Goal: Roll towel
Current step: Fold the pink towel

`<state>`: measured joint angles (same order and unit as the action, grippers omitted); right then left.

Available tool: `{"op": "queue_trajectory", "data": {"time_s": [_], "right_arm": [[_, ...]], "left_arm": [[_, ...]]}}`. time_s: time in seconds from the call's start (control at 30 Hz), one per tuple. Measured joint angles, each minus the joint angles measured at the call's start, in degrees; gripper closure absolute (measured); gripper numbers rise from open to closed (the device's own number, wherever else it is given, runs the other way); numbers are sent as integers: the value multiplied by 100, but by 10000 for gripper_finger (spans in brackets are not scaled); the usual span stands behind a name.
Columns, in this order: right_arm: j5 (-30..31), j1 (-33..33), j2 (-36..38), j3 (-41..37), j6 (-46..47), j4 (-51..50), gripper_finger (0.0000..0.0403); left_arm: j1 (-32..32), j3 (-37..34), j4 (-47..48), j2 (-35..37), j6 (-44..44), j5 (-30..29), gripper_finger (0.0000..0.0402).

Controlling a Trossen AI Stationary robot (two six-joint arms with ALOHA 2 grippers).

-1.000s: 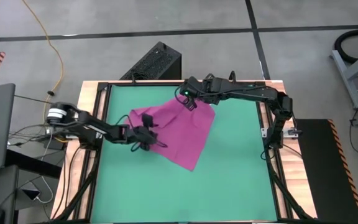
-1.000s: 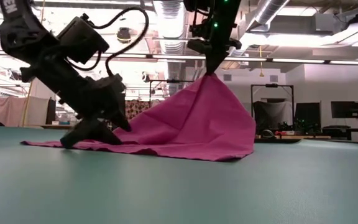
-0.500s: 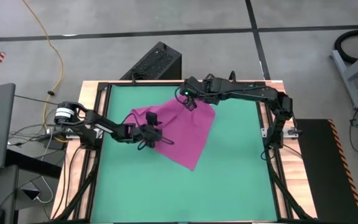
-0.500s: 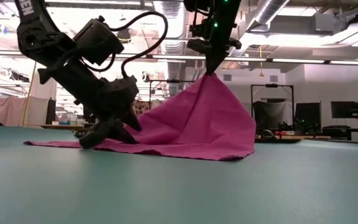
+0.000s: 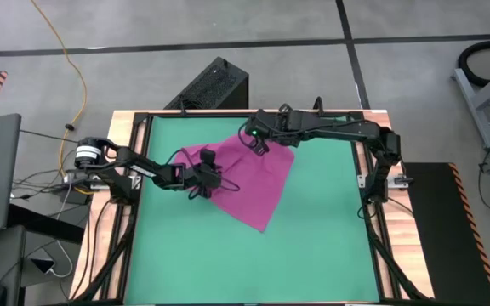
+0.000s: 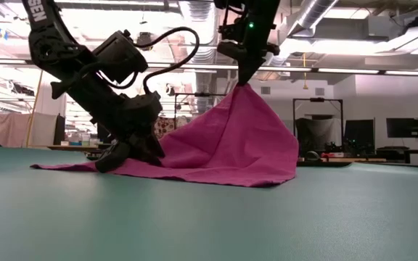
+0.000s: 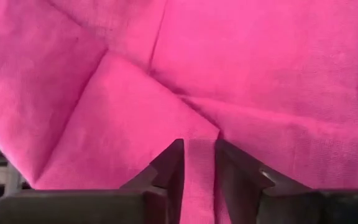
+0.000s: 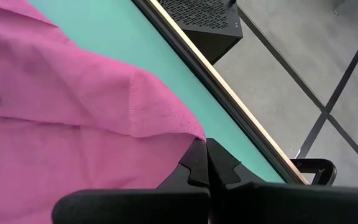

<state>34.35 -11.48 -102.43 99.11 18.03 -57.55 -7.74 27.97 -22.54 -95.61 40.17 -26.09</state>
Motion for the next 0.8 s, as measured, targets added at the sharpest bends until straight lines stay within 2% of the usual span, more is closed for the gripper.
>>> {"op": "queue_trajectory", "data": {"time_s": [0.1, 0.27, 0.43, 0.5, 0.63, 0.8], "right_arm": [[0, 51, 0, 0, -10, 8, 401], [0, 113, -2, 0, -10, 8, 401], [0, 156, -2, 0, -10, -53, 401], [2, 176, 0, 2, -10, -123, 401], [2, 178, -2, 2, 108, -309, 401], [28, 163, -2, 2, 141, -380, 401]], "left_arm": [[-9, -2, 31, 0, -3, 69, 340], [1, 139, 432, 16, -307, -376, 392], [86, 523, 961, 92, -490, -894, 401], [187, 692, 1449, 210, -492, -1148, 401], [372, 1049, 2151, 827, -659, -1301, 401], [326, 1094, 2820, 1876, -891, -1322, 401]]}}
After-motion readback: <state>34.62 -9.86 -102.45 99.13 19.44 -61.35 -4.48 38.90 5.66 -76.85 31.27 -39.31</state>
